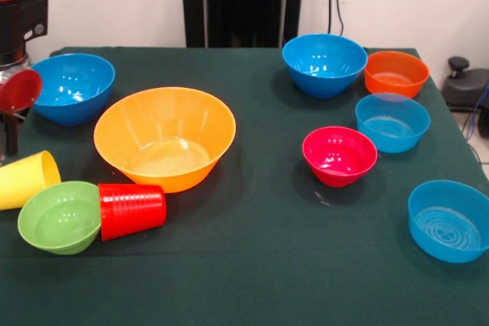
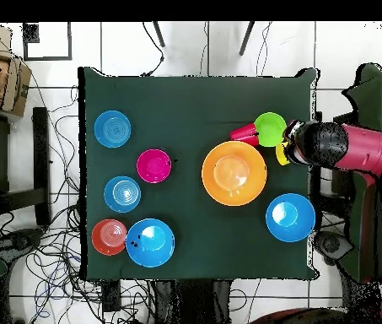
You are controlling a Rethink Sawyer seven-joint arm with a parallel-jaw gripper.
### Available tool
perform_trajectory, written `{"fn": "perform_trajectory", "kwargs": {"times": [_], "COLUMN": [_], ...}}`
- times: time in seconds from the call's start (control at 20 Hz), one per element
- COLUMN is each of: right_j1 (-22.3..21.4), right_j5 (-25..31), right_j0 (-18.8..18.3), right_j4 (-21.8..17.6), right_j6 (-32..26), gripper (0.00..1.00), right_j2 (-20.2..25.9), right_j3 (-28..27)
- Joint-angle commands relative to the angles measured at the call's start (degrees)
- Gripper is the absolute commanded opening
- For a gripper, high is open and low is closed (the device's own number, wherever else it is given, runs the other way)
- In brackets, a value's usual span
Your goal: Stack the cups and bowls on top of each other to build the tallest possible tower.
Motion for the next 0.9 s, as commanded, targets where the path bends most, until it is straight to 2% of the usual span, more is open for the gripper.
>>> {"fn": "perform_trajectory", "kwargs": {"times": [0.05,0.4,0.9], "right_j1": [1.7,1.8,2.0], "right_j5": [4.5,3.9,2.2], "right_j0": [5.1,7.4,7.2], "right_j4": [-2.7,-1.4,-1.5], "right_j6": [-9.3,-4.6,-5.1], "gripper": [1.0,1.0,1.0], "right_j2": [1.0,-0.4,-1.1], "right_j3": [0.3,0.3,1.4]}}
